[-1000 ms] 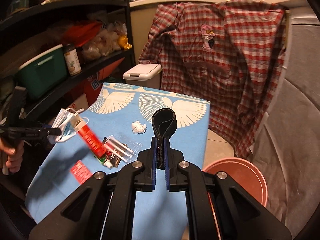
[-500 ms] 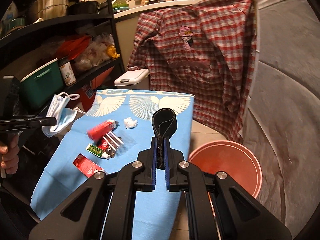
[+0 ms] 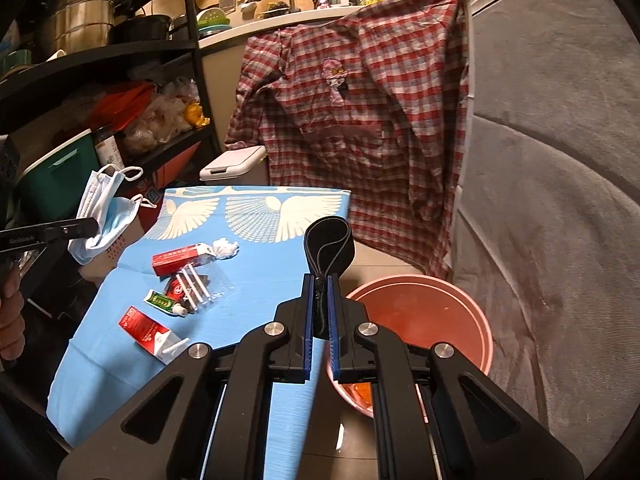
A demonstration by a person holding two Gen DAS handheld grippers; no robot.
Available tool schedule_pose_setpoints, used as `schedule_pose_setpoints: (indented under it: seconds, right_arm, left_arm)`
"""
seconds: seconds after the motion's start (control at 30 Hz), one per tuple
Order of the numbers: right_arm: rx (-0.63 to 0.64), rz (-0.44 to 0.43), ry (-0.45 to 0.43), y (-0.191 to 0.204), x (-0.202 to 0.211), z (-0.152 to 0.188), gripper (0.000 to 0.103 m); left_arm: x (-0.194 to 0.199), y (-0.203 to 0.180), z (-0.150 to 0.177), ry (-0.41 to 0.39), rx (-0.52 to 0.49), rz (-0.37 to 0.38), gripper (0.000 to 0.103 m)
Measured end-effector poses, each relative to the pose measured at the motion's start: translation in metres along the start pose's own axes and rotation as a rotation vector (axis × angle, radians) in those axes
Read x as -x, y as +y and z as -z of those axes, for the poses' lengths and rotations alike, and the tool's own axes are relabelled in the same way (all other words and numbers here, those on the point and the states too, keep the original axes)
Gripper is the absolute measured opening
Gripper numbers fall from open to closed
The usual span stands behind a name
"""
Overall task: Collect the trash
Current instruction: 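Carry the mask with the left tool while the right tool carries the hair tie over the bucket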
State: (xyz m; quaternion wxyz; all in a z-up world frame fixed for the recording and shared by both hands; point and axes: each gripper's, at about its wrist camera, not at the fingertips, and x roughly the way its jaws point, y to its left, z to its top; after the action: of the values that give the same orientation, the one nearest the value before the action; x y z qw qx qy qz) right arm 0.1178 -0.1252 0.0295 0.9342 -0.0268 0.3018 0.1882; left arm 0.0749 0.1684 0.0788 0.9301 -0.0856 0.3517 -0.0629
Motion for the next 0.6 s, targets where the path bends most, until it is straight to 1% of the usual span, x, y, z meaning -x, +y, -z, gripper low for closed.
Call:
schedule_pose_setpoints:
  seconds: [0.23,0.37,0.6]
  right_arm:
    - [-0.007,0.027,-0.008,-0.012,0.003,0.001,0.007]
    - [-0.021,0.042,-0.016,-0.023,0.005,0.002,0.007]
    - [-0.044,0.068,-0.026,-0.039,0.006,0.003,0.007]
  left_arm:
    - [-0.014,-0.031,0.001,-0.021,-0.025,0.005,0.014]
    - [-0.028,-0.051,0.005,-0.014,-0.047,0.002,0.014]
    - [-0.053,-0.079,0.01,0.002,-0.05,-0.001,0.014]
